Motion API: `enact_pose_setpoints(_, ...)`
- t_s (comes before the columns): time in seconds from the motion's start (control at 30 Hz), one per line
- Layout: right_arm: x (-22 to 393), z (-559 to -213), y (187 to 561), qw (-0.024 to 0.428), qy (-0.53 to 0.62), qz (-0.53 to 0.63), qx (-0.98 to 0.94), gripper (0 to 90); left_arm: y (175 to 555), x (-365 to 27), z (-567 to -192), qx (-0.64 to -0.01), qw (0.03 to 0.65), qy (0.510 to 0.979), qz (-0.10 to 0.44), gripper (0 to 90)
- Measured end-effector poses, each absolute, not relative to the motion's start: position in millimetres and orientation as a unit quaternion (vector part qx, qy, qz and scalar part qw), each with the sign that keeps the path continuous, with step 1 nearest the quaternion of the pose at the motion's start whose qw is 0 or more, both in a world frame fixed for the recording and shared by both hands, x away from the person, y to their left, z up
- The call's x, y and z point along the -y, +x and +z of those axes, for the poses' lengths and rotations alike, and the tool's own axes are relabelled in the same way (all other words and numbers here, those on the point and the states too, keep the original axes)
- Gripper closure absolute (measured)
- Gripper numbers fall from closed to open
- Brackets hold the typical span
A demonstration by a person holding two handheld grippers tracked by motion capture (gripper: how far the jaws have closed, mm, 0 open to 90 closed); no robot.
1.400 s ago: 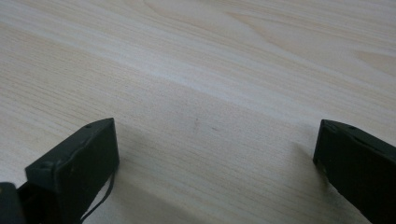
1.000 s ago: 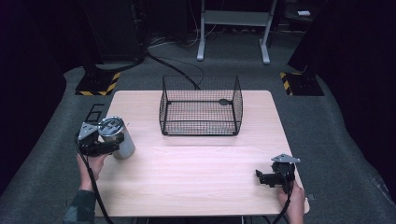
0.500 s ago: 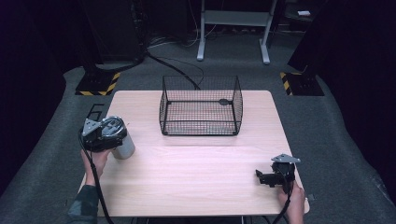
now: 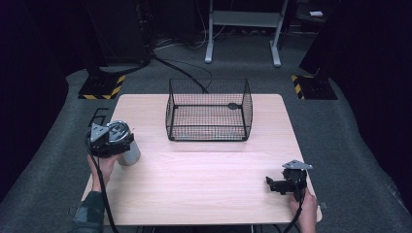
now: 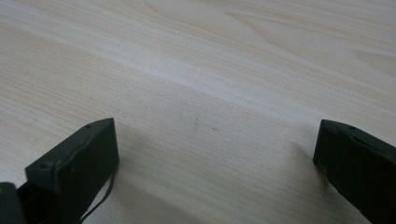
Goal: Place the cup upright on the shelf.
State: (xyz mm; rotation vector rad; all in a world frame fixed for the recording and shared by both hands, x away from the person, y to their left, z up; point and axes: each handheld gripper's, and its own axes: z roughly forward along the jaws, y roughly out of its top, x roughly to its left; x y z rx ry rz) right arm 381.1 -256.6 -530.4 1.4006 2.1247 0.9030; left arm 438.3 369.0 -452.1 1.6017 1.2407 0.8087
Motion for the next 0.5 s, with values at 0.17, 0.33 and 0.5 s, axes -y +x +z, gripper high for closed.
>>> enact_pose_setpoints(0.17, 256.6, -530.4, 381.2, 0.219, 0.506, 0.326, -0.768, 0.0, 438.0, -368.7, -452.6, -0.501, 0.461, 0.651, 0.336, 3.5)
enact_pose_setpoints(0.33, 256.7, -530.4, 381.2, 0.219, 0.506, 0.326, -0.768, 0.0, 438.1, -369.8, -452.2, -0.495, 0.462, 0.656, 0.333, 3.8)
enact_pose_setpoints(0.5, 256.7, -530.3, 381.2, 0.218, 0.507, 0.325, -0.768, 0.0, 437.1, -370.5, -451.4, -0.491, 0.468, 0.659, 0.325, 3.9)
